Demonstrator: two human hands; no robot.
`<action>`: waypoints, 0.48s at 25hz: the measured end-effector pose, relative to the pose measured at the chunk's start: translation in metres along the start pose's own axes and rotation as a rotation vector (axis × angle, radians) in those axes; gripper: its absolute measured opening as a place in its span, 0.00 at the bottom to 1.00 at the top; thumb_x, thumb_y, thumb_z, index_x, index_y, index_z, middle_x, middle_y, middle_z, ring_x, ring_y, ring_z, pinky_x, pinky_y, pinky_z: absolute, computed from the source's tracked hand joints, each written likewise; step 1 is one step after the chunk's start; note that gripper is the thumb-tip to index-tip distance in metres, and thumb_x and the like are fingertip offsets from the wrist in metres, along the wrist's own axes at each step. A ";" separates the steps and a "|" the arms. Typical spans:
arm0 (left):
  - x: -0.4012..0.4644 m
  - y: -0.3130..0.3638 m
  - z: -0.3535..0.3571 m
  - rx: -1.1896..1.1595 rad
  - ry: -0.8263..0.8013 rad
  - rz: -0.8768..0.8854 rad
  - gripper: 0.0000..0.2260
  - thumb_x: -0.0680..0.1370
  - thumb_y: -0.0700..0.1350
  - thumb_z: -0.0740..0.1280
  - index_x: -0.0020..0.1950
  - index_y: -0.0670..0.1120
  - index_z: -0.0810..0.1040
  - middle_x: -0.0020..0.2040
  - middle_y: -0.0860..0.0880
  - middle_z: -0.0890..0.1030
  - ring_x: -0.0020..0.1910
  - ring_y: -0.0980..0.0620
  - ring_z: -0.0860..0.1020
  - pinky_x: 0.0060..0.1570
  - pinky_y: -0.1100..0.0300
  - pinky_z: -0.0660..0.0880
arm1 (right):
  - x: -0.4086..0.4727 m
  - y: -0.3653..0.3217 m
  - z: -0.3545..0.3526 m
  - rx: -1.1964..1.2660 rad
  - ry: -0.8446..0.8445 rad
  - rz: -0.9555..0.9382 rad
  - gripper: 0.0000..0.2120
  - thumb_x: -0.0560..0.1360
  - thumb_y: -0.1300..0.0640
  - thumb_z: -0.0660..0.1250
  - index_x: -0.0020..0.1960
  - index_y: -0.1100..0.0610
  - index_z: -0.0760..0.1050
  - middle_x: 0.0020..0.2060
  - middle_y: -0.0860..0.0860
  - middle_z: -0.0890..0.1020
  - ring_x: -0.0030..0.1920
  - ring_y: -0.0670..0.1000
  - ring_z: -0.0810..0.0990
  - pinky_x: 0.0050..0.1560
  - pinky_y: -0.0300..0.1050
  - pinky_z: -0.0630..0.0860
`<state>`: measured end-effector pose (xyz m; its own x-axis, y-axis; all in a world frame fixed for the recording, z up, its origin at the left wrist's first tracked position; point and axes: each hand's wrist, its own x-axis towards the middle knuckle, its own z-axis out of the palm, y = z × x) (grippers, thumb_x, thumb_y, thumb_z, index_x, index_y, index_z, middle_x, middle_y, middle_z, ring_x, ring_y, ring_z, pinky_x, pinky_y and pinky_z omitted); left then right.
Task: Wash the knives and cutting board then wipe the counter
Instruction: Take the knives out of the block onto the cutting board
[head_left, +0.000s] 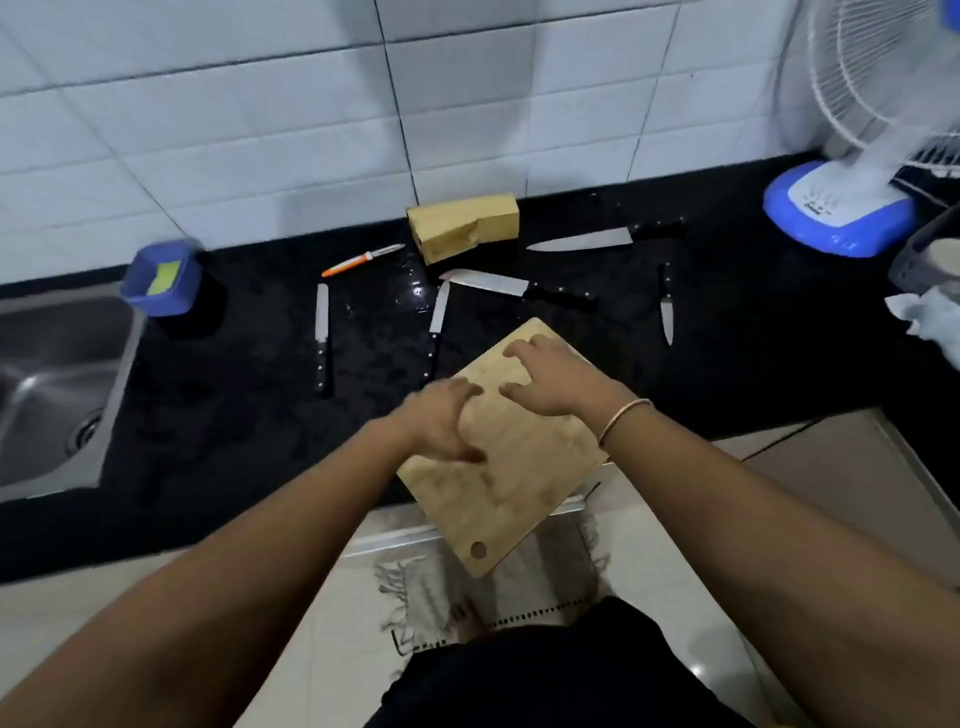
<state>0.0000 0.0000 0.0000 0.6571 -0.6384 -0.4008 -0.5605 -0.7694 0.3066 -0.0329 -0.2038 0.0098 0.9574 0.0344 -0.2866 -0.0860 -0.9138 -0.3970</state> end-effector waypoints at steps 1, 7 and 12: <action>0.003 0.004 0.012 0.010 -0.102 -0.020 0.54 0.63 0.67 0.77 0.81 0.51 0.54 0.80 0.48 0.55 0.79 0.43 0.55 0.76 0.43 0.59 | 0.007 0.008 0.005 -0.007 -0.023 0.001 0.28 0.77 0.42 0.64 0.73 0.51 0.64 0.66 0.55 0.70 0.69 0.58 0.65 0.65 0.56 0.70; 0.001 0.036 0.072 0.168 -0.243 -0.154 0.74 0.53 0.74 0.76 0.76 0.54 0.24 0.73 0.45 0.19 0.70 0.35 0.21 0.67 0.27 0.33 | 0.037 0.043 0.025 -0.118 -0.236 0.002 0.25 0.69 0.41 0.70 0.61 0.48 0.66 0.59 0.52 0.73 0.60 0.56 0.70 0.55 0.52 0.74; 0.011 0.022 0.057 0.182 -0.310 -0.234 0.77 0.49 0.71 0.80 0.73 0.59 0.21 0.73 0.54 0.19 0.73 0.37 0.23 0.68 0.24 0.36 | 0.055 0.036 0.030 -0.222 -0.146 0.003 0.32 0.67 0.32 0.69 0.59 0.53 0.67 0.51 0.52 0.79 0.52 0.57 0.79 0.44 0.48 0.73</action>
<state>-0.0337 -0.0229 -0.0472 0.6104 -0.3887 -0.6902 -0.5125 -0.8582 0.0300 0.0082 -0.2224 -0.0457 0.9060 0.0745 -0.4168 -0.0111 -0.9799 -0.1992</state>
